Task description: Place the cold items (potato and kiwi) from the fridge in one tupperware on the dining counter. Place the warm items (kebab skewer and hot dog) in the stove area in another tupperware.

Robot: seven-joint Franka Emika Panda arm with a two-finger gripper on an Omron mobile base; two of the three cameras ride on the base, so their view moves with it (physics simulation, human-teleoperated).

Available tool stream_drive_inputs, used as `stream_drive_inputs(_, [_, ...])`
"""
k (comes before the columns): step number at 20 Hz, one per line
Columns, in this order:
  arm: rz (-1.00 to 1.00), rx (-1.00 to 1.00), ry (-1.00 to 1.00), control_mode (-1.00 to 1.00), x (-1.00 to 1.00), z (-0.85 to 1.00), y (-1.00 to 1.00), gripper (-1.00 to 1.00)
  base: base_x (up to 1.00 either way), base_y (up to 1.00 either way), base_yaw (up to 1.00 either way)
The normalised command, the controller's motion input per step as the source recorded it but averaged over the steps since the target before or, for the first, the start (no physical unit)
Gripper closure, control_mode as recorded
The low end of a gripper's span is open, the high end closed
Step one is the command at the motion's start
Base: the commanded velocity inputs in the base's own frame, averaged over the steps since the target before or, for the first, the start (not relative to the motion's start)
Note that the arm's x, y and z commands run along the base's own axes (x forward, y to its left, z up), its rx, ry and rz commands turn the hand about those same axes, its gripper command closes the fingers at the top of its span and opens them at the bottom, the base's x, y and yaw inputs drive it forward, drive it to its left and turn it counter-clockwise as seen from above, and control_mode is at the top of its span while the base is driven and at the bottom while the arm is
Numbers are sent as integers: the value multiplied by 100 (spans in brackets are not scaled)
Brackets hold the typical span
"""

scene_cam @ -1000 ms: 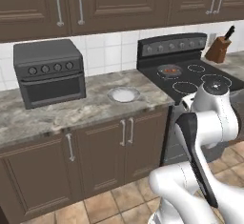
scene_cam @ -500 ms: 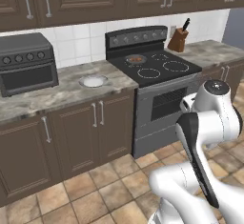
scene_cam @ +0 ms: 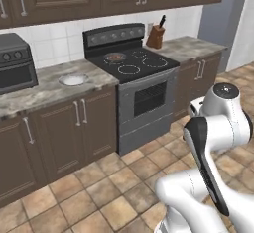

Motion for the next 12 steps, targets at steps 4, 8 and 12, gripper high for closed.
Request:
stream_drive_inputs(4, [0,0,0,100,0,0,0,100,-75,64,-43])
stream_drive_inputs(8, [0,0,0,100,0,0,0,100,-76,58,-50])
stream_drive_inputs(12, [0,0,0,100,0,0,0,100,-82,50,-49])
